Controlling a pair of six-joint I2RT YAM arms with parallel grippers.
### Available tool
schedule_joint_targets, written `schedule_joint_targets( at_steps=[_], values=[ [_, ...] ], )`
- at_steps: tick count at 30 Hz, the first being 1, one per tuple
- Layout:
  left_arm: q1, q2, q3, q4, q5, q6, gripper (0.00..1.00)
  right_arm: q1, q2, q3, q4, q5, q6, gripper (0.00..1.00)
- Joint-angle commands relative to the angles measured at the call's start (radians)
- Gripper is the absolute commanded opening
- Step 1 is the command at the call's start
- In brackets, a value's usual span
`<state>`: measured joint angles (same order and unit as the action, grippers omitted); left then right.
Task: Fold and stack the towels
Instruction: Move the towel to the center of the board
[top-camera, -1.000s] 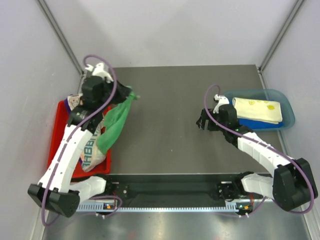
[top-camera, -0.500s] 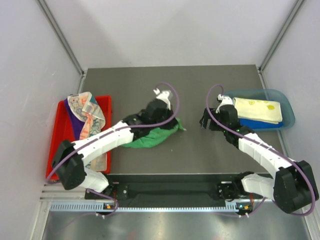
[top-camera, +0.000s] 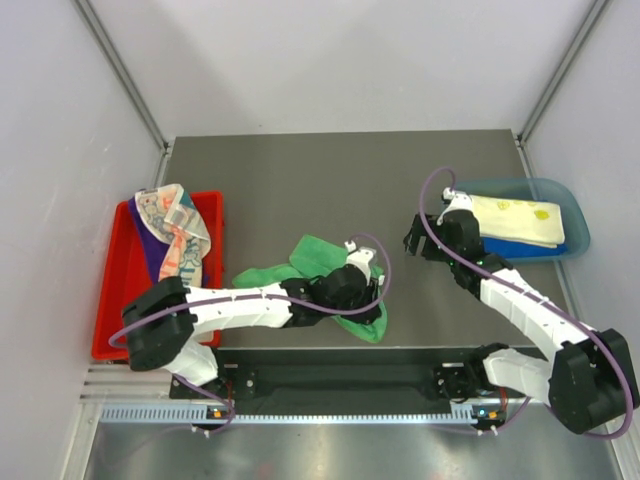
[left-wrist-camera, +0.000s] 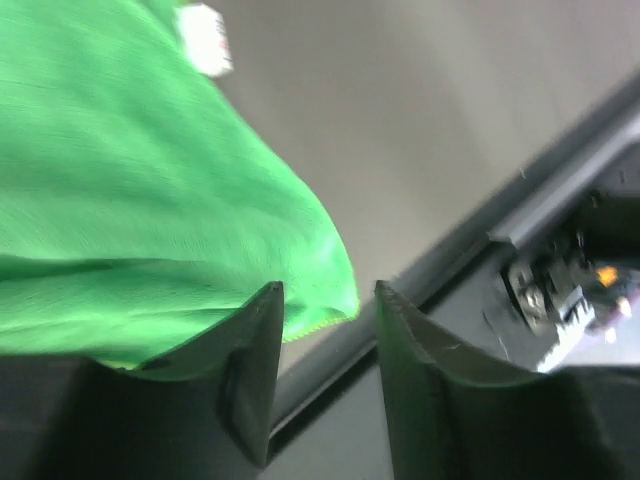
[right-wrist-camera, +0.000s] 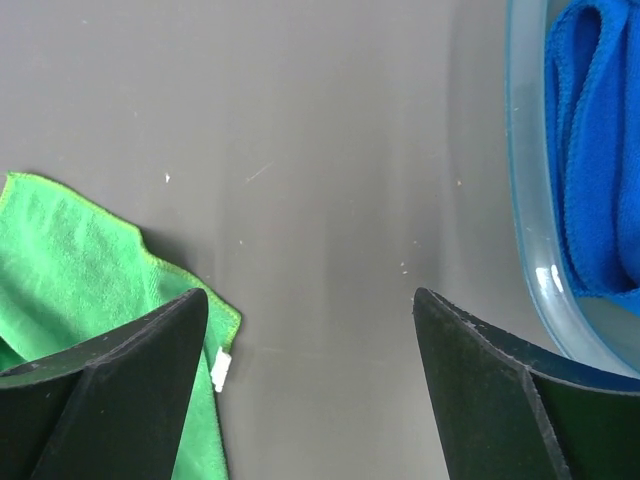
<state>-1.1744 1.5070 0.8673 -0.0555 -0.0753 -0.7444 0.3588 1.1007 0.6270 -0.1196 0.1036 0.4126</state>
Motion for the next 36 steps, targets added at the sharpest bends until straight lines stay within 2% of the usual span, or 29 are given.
schedule_joint_targets(
  at_steps=[1, 2, 3, 5, 6, 9, 10, 12, 14, 18, 22, 25, 28, 31, 32, 36],
  values=[
    [0.010, -0.103, 0.016, -0.016, -0.174, 0.002, 0.48, 0.009, -0.004, -0.027, 0.031, -0.028, 0.035, 0.82],
    [0.013, -0.117, 0.044, -0.047, -0.266, 0.017, 0.50, 0.018, -0.004, -0.035, 0.034, -0.024, 0.048, 0.82],
    [0.021, -0.131, 0.061, -0.119, -0.299, 0.022, 0.51, 0.026, -0.002, -0.052, 0.037, -0.019, 0.057, 0.82],
    [0.079, -0.136, 0.093, -0.199, -0.365, 0.004, 0.51, 0.055, 0.004, -0.069, 0.046, -0.013, 0.081, 0.79],
    [0.146, -0.137, 0.108, -0.230, -0.366, 0.004, 0.51, 0.068, 0.013, -0.085, 0.057, -0.005, 0.094, 0.78],
    [0.287, -0.125, 0.114, -0.236, -0.276, 0.033, 0.48, 0.112, 0.028, -0.107, 0.092, 0.008, 0.138, 0.72],
    [0.376, -0.113, 0.116, -0.225, -0.258, 0.048, 0.48, 0.143, 0.045, -0.107, 0.100, 0.013, 0.162, 0.70],
    [0.486, -0.061, 0.134, -0.219, -0.197, 0.086, 0.48, 0.176, 0.086, -0.099, 0.112, 0.039, 0.183, 0.63],
    [0.545, -0.009, 0.171, -0.216, -0.134, 0.131, 0.48, 0.215, 0.117, -0.086, 0.112, 0.059, 0.202, 0.57],
    [0.654, 0.137, 0.231, -0.215, 0.009, 0.181, 0.47, 0.275, 0.189, -0.064, 0.155, 0.080, 0.230, 0.56],
    [0.699, 0.211, 0.272, -0.194, 0.069, 0.215, 0.47, 0.304, 0.251, -0.047, 0.173, 0.099, 0.253, 0.53],
    [0.717, 0.272, 0.344, -0.271, 0.089, 0.237, 0.47, 0.319, 0.289, -0.035, 0.192, 0.105, 0.262, 0.49],
    [0.730, 0.294, 0.357, -0.273, 0.109, 0.247, 0.46, 0.322, 0.323, -0.021, 0.201, 0.108, 0.264, 0.40],
    [0.740, 0.311, 0.355, -0.267, 0.118, 0.257, 0.46, 0.322, 0.337, -0.004, 0.186, 0.122, 0.259, 0.25],
    [0.743, 0.326, 0.361, -0.270, 0.115, 0.261, 0.45, 0.322, 0.335, 0.000, 0.176, 0.130, 0.256, 0.16],
    [0.754, 0.366, 0.384, -0.296, 0.117, 0.277, 0.43, 0.316, 0.314, 0.020, 0.124, 0.169, 0.232, 0.03]
  ],
)
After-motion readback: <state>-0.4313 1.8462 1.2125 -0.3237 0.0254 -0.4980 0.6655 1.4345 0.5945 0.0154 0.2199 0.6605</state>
